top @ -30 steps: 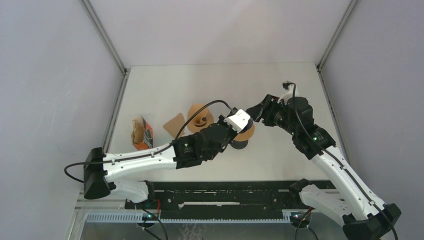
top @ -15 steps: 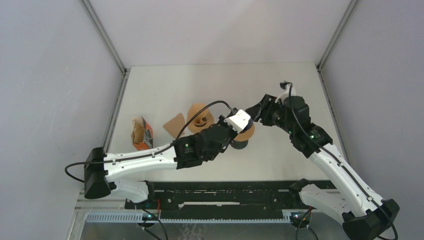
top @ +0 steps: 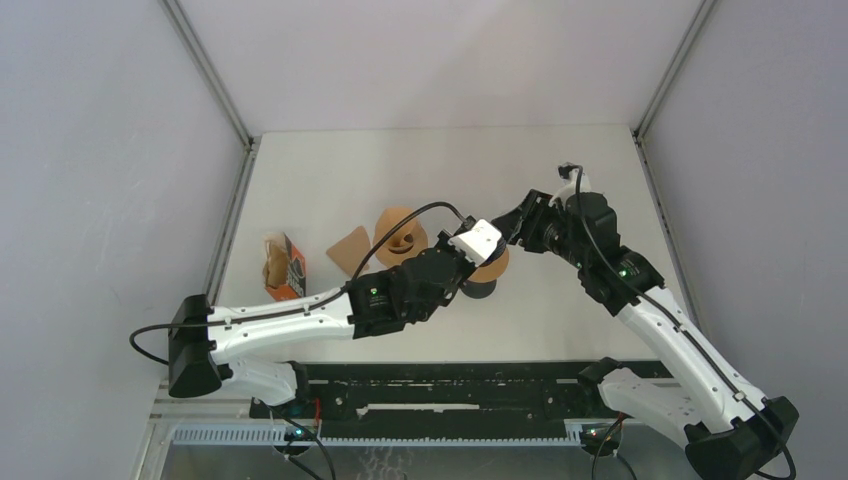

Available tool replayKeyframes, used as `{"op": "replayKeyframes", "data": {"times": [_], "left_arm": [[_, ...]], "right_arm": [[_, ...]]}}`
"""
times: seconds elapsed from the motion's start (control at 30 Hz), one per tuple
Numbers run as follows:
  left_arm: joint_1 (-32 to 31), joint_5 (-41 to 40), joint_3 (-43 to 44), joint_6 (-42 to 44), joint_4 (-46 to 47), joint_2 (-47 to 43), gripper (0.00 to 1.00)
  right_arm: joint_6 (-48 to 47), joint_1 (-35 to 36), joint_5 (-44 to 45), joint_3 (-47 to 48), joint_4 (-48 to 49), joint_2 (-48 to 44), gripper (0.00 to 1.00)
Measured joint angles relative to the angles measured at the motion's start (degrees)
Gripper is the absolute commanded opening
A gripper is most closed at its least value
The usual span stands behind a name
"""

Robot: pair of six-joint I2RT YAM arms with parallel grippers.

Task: Place the coffee filter in the dripper
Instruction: Place the coffee filter in the coffee dripper.

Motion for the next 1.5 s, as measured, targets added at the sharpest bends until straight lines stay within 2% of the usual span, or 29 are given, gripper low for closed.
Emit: {"op": "replayKeyframes", "data": {"times": [0.33, 1.1, 1.5], "left_arm": [[-0.1, 0.0, 0.0, 0.0, 0.0, 0.0, 0.0], [-3.1, 0.2, 0.1, 3.2, 0.0, 2.2, 0.0], [-3.9, -0.3, 0.1, 4.6, 0.0, 3.4, 0.0]], "right_arm": [[-0.1, 0.1, -1.4, 0.0, 0.0, 1.1, 0.55], [-0.2, 0.3, -2.5, -0.1, 0.0, 1.7, 0.56], [-0.5, 0.3, -5.0, -0.1, 0.5, 1.7, 0.54]]}}
